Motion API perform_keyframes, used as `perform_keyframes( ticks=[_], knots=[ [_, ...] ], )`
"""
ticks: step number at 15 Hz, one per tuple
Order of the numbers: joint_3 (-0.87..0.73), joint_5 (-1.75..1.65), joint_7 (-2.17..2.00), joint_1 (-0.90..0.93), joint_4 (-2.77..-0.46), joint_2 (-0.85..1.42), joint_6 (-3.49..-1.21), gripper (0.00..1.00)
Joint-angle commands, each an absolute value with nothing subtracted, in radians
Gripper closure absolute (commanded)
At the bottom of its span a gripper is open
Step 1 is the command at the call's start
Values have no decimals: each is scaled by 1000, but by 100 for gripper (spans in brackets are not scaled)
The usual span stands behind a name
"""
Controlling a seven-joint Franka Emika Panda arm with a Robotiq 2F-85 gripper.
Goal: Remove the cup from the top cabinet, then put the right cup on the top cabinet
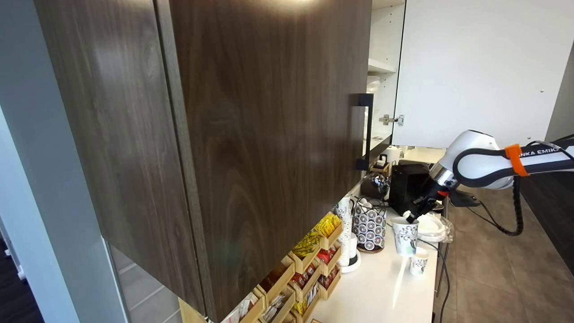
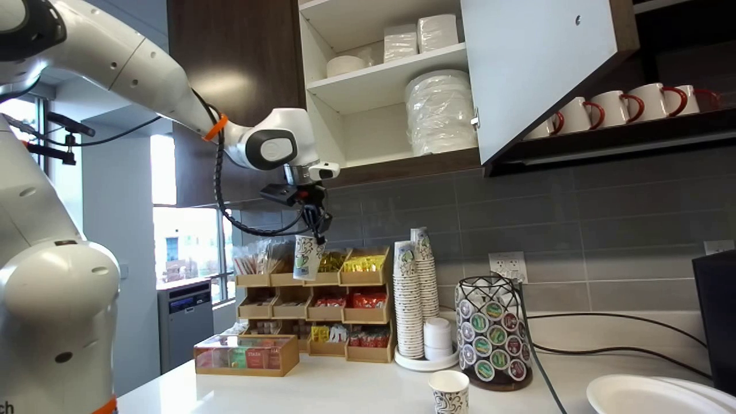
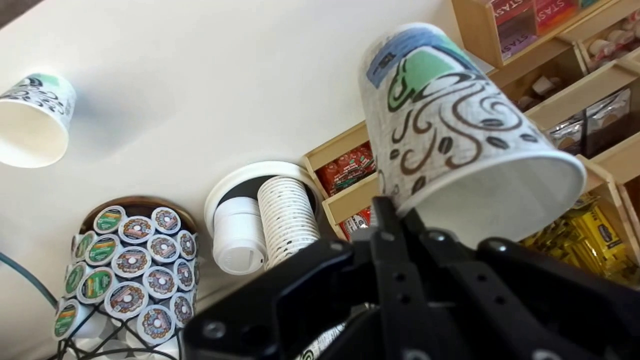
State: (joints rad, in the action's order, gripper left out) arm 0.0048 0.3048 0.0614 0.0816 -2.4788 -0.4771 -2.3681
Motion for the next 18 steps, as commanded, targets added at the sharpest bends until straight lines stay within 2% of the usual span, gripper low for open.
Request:
perform_keyframes(
  ticks=[1, 4, 5, 11, 18],
  knots=[
    [-2, 299, 57, 89, -2478, -478, -2367, 96],
    [-3, 299, 58, 90, -2478, -478, -2367, 96],
    [-8, 293, 62, 83, -2493, -449, -2365, 99],
    [-33, 354, 182, 128, -2569, -299, -2459, 99],
    [-39, 615, 498, 218, -2589, -95, -2741, 99]
  ],
)
